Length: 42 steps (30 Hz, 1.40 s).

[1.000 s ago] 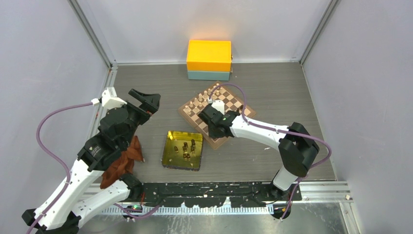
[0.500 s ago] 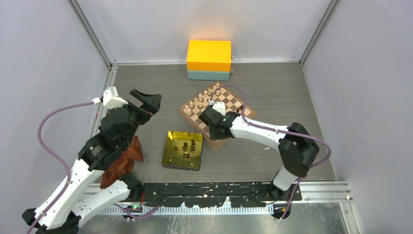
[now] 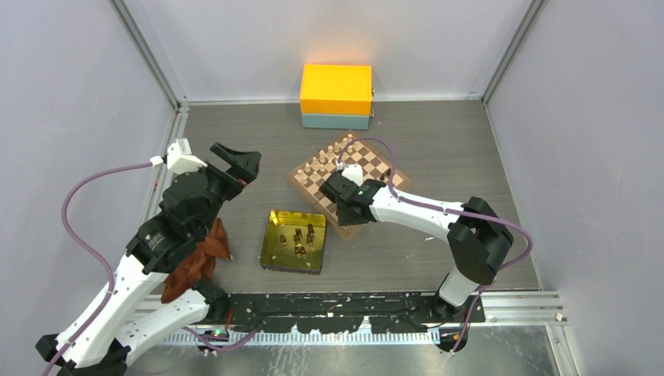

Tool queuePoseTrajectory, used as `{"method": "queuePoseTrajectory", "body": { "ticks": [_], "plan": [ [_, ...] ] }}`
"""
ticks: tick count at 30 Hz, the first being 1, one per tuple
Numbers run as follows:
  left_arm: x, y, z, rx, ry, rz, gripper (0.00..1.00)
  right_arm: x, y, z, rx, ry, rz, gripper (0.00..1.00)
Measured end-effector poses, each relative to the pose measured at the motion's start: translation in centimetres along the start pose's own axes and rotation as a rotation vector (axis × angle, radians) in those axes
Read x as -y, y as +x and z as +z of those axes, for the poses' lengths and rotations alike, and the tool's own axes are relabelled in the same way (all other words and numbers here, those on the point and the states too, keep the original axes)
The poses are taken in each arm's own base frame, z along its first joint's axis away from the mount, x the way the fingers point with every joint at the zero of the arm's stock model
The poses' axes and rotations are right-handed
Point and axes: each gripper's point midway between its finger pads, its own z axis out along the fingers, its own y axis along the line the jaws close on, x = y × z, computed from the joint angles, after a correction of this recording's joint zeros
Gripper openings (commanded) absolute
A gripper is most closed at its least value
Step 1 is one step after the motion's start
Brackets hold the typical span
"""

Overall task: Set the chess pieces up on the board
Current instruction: Place the chess piece on the chessboard.

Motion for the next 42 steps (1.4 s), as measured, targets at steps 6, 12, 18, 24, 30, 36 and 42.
{"method": "queuePoseTrajectory", "body": {
  "ticks": [6, 12, 18, 24, 30, 36, 42],
  "plan": [
    [0.0, 0.0, 0.0, 0.0, 0.0, 0.0, 1.0, -0.1, -0.2, -0.1, 0.003, -0.003, -0.007, 0.34],
    [0.0, 0.0, 0.0, 0.0, 0.0, 0.001, 1.0, -0.7, -0.7, -0.5, 0.017, -0.019, -0.02, 0.34],
    [0.0, 0.0, 0.0, 0.001, 0.001, 0.001, 1.0, -1.2, -1.1, -0.8, 0.028, -0.033, -0.025, 0.34],
    [0.0, 0.0, -0.1, 0.001, 0.002, 0.003, 1.0, -1.3, -1.0, -0.9, 0.027, -0.034, -0.03, 0.34],
    [0.1, -0.3, -0.3, 0.007, 0.009, -0.002, 1.0, -1.6, -1.5, -1.2, 0.038, -0.041, -0.03, 0.34],
    [0.1, -0.3, -0.4, 0.008, 0.011, -0.002, 1.0, -2.1, -1.9, -1.9, 0.062, -0.043, -0.063, 0.33],
    [0.1, -0.6, -0.7, 0.015, 0.02, -0.005, 1.0, -3.8, -2.8, -3.3, 0.095, -0.084, -0.102, 0.33]
  ]
}}
